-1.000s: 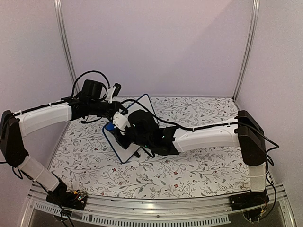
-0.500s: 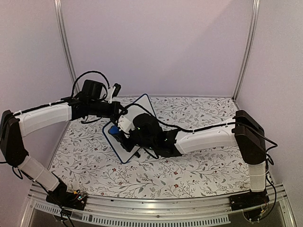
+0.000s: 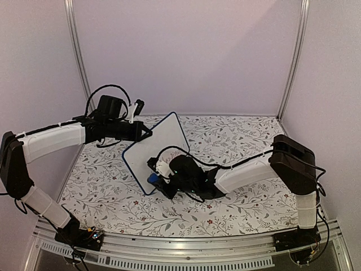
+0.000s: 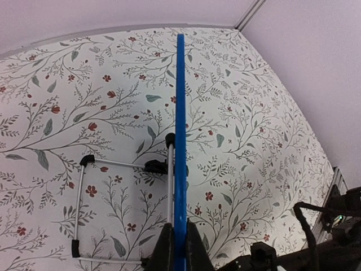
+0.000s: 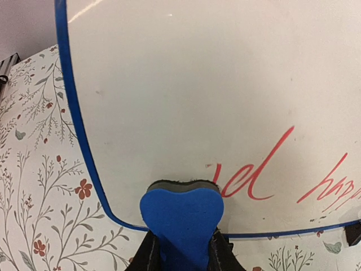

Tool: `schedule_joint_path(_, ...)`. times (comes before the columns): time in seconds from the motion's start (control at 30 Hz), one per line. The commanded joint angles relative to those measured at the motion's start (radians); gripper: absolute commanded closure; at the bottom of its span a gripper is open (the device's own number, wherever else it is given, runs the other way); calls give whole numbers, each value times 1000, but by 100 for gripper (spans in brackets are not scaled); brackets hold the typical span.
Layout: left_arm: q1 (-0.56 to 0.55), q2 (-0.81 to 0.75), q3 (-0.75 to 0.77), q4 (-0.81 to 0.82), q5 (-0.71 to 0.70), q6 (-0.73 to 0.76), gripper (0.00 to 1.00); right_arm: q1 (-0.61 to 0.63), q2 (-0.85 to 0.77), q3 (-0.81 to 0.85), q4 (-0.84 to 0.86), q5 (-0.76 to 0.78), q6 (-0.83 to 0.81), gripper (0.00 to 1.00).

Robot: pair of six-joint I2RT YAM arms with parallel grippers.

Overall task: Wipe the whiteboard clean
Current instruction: Erase the center of the board.

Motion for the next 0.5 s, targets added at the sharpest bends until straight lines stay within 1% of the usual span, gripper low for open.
schedule_joint_path(0.0, -20, -3, -23, -51, 49, -16, 100, -28, 5, -48, -21, -9, 57, 84)
schedule_joint_path(0.2, -20, 0, -23, -51, 49, -17, 100, -43, 7, -68, -15, -29, 73, 84)
schedule_joint_path(0.47, -20, 5, -23, -51, 46, -16, 100, -43, -8, 28, -36, -77, 2, 84)
